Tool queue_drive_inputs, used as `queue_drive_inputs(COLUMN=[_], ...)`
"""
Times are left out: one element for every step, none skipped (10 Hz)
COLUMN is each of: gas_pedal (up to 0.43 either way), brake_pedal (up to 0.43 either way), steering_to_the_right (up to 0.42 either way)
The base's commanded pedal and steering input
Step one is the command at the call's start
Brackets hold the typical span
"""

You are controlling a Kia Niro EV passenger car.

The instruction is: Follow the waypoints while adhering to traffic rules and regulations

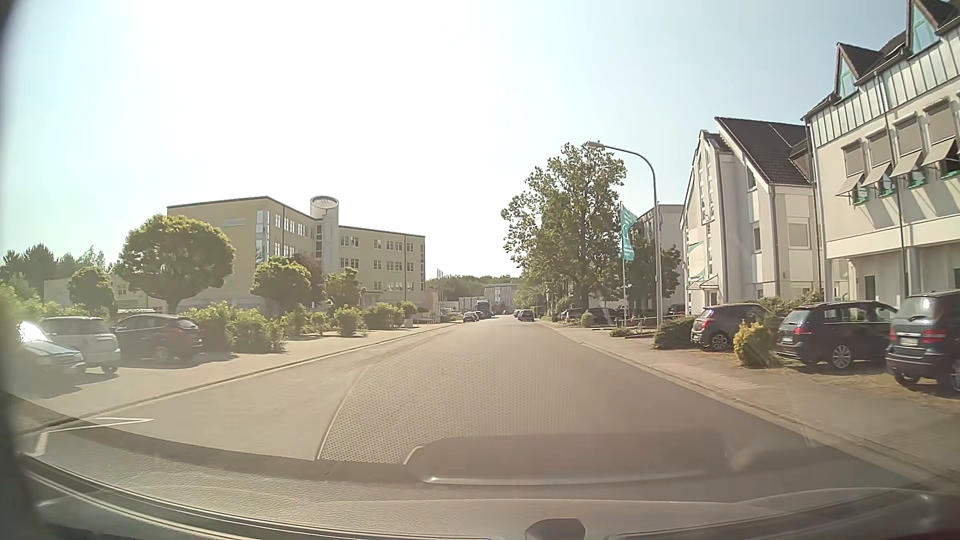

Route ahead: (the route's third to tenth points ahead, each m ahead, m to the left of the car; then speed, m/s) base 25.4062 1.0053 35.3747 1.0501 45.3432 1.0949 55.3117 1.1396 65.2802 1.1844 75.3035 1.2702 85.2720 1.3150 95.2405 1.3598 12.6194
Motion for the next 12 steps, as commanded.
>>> queue_drive_inputs(gas_pedal=[0.047, 0.047, 0.047, 0.047, 0.047, 0.047, 0.047, 0.039, 0.039, 0.039, 0.039, 0.039], brake_pedal=[0.018, 0.018, 0.018, 0.018, 0.018, 0.018, 0.018, 0.018, 0.018, 0.018, 0.018, 0.018], steering_to_the_right=[-0.004, -0.004, -0.003, -0.003, -0.003, -0.003, -0.003, -0.003, -0.003, -0.003, -0.003, -0.003])
